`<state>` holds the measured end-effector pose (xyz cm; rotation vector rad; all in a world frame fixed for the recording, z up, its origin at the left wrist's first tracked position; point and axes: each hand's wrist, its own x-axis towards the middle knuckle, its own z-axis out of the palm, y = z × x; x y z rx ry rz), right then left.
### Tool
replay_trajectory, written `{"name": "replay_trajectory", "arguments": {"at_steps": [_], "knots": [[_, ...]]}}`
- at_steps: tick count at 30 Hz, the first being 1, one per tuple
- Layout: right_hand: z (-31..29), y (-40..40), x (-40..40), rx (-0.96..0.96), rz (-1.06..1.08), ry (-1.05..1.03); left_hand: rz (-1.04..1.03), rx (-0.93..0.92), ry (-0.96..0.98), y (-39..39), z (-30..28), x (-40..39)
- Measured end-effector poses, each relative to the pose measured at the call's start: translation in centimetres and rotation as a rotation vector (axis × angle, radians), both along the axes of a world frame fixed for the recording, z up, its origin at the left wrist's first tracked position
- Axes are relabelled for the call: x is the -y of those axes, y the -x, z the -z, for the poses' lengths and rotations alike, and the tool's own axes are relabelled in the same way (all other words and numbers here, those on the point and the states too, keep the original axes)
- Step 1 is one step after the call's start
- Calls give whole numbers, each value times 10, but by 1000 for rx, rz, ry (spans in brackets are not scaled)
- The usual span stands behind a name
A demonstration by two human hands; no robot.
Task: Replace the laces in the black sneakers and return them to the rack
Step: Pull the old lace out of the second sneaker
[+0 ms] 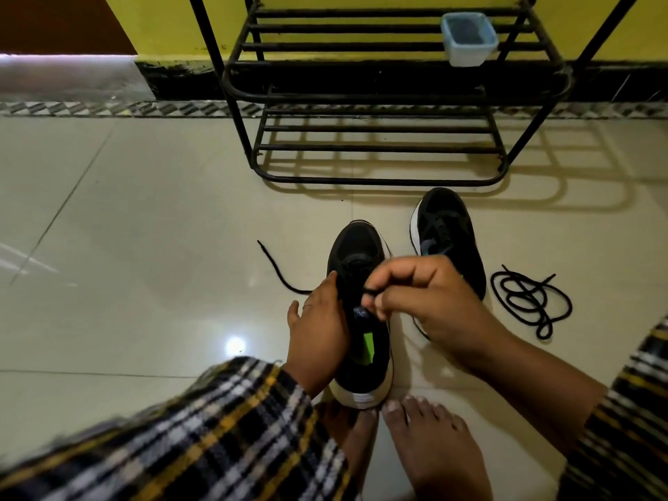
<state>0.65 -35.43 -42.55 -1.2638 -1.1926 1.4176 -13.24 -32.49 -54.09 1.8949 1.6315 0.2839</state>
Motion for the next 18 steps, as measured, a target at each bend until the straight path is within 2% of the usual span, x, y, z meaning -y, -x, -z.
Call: {"name": "replay_trajectory", "arguments": {"at_steps": [4,7,10,12,14,18], "knots": [[-2,-9,-7,-175,193,-72,18,25,-79,0,-2,1],[3,-10,-8,-144,375,-47,17,79,-74,2,-1,2],[9,-14,-12,-221,603,10,26,108,-48,2,4,2],[11,-21,-16,-249,678,23,22,125,-41,1,6,1],[9,-30,-20,-147,670,25,16,132,-43,0,7,1],[-2,-51,-34,164,495,83,13,144,-51,3,10,1]]}}
